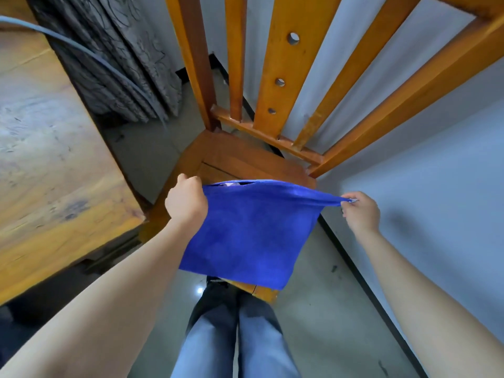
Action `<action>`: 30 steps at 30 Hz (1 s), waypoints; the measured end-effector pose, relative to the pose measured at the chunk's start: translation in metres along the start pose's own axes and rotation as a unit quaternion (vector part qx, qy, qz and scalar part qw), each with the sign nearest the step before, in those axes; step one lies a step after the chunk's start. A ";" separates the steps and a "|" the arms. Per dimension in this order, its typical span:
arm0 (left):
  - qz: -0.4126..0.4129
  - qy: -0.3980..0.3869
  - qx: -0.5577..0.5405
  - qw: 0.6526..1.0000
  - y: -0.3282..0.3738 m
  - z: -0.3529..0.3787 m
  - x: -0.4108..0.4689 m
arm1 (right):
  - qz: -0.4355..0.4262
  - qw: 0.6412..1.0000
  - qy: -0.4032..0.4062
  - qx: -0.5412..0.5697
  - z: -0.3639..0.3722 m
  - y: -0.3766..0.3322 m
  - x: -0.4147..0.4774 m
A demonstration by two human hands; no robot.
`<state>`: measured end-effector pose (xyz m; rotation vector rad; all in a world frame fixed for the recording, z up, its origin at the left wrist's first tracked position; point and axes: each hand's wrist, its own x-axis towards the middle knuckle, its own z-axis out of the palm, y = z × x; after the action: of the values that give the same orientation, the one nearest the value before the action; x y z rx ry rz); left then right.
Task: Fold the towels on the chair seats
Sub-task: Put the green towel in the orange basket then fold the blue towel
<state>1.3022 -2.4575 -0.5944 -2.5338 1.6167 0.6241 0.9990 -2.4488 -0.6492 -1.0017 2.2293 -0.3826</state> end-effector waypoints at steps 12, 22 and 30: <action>0.091 0.077 -0.118 0.986 -0.147 0.093 -0.086 | 0.133 0.955 -0.155 0.214 0.012 0.103 -0.108; -0.131 -0.079 -0.174 0.973 -0.150 0.142 -0.072 | 0.268 0.947 -0.057 0.165 0.108 0.152 -0.108; -0.279 -0.070 -0.274 0.918 -0.156 0.169 -0.058 | 0.344 0.913 -0.137 0.170 0.147 0.151 -0.096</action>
<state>1.3691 -2.2927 -0.7520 -3.0201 0.6541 1.2718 1.0607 -2.2767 -0.7910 -0.0501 2.0024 -0.2690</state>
